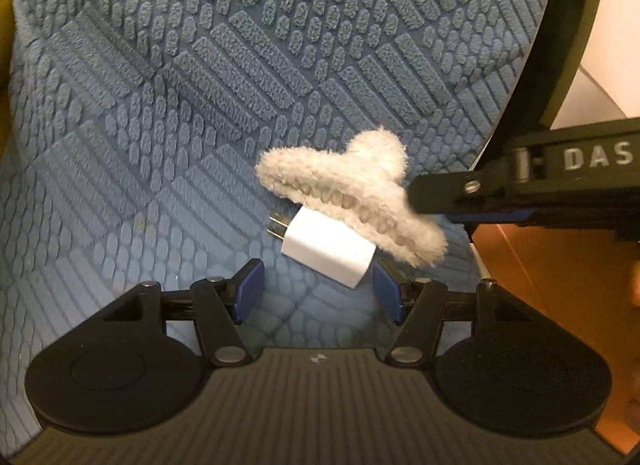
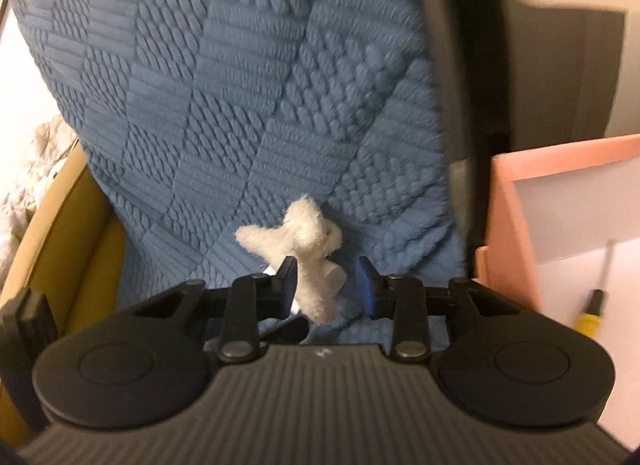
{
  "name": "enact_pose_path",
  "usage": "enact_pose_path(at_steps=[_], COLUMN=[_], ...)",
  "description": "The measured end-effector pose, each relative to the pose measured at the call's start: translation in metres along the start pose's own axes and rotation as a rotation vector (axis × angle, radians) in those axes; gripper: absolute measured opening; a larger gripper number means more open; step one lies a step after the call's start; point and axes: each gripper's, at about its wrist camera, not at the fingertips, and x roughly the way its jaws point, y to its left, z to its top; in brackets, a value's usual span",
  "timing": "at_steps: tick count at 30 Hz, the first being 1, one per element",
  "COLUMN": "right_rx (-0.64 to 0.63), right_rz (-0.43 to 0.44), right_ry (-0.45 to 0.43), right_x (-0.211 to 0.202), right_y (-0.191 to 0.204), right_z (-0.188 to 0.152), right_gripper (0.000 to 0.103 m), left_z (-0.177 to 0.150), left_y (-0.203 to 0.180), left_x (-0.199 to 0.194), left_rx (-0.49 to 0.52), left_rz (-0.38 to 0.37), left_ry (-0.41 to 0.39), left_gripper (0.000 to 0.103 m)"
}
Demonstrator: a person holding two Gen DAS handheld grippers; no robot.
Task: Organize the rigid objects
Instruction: 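Grasp the fluffy white clip with the right tool while the left tool grasps the second white charger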
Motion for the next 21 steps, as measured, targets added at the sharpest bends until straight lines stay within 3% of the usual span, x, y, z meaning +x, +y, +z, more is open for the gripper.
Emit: enact_pose_path(at_steps=[11, 21], right_rx=[-0.013, -0.047], right_rz=[0.094, 0.053], right_ry=[0.08, 0.106], right_x=[0.017, 0.021], right_y=[0.002, 0.006], right_z=[0.007, 0.002], right_gripper=[0.037, 0.037], left_z=[0.011, 0.009], left_y=[-0.006, -0.039], left_x=[0.023, 0.026], left_rx=[0.093, 0.259], left_rz=[-0.001, 0.057], left_ry=[0.002, -0.059], left_gripper=[0.066, 0.069])
